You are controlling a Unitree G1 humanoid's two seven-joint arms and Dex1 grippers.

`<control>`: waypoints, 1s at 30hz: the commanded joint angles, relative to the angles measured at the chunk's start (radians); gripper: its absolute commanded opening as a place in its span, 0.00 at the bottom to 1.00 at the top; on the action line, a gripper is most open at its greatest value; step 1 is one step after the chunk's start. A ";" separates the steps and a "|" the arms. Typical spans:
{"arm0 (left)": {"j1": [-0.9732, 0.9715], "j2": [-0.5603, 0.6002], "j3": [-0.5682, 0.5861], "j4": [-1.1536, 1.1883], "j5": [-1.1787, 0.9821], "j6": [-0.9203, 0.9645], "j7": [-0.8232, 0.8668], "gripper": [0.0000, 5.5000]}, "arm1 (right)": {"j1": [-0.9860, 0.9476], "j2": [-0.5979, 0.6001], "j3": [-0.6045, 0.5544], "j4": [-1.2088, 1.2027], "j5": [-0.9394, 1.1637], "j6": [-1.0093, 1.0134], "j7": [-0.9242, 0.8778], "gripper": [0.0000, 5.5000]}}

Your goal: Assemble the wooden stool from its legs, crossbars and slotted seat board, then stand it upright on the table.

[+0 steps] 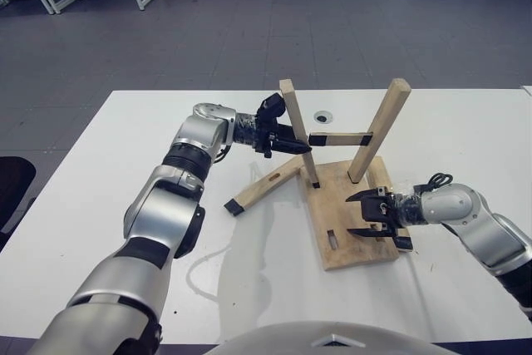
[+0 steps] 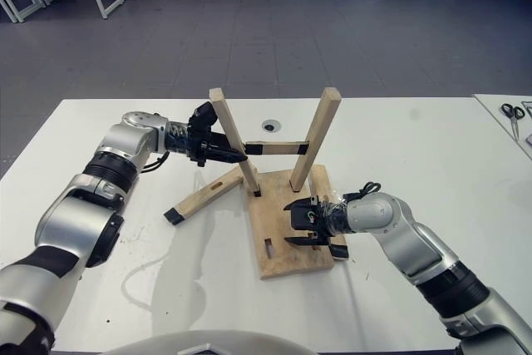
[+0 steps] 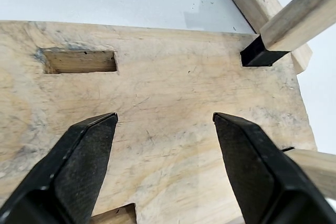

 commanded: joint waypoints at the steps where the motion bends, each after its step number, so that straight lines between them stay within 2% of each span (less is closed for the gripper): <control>1: 0.140 -0.033 -0.177 0.090 0.187 0.124 -0.068 0.37 | 0.124 0.001 0.107 0.084 -0.095 0.062 0.025 0.61; 4: 0.137 -0.029 -0.220 0.064 0.226 0.082 -0.053 0.37 | 0.114 0.002 0.096 0.075 -0.099 0.064 0.017 0.61; 7: 0.136 -0.028 -0.201 0.048 0.209 0.076 -0.017 0.37 | 0.094 0.017 0.038 0.036 -0.059 0.091 -0.011 0.61; 12: 0.137 -0.028 -0.155 0.018 0.184 0.076 0.092 0.37 | -0.052 0.196 -0.233 -0.148 0.213 0.249 -0.149 0.61; 16: 0.179 -0.033 -0.136 -0.099 0.160 0.144 0.187 0.37 | -0.303 0.357 -0.309 -0.118 0.248 0.286 -0.286 0.61; 18: 0.203 -0.036 -0.148 -0.168 0.163 0.174 0.222 0.37 | -0.415 0.420 -0.289 -0.010 0.162 0.220 -0.372 0.61; 20: 0.217 -0.043 -0.152 -0.218 0.155 0.211 0.243 0.37 | -0.480 0.458 -0.257 0.115 0.082 0.151 -0.429 0.57; 22: 0.224 -0.045 -0.158 -0.239 0.154 0.223 0.253 0.37 | -0.494 0.424 -0.175 0.229 -0.070 0.083 -0.466 0.57; 25: 0.232 -0.041 -0.162 -0.255 0.154 0.231 0.263 0.37 | -0.429 0.349 -0.064 0.286 -0.238 0.054 -0.448 0.57; 30: 0.238 -0.039 -0.164 -0.266 0.149 0.241 0.278 0.37 | -0.218 0.248 0.090 0.212 -0.425 0.040 -0.381 0.57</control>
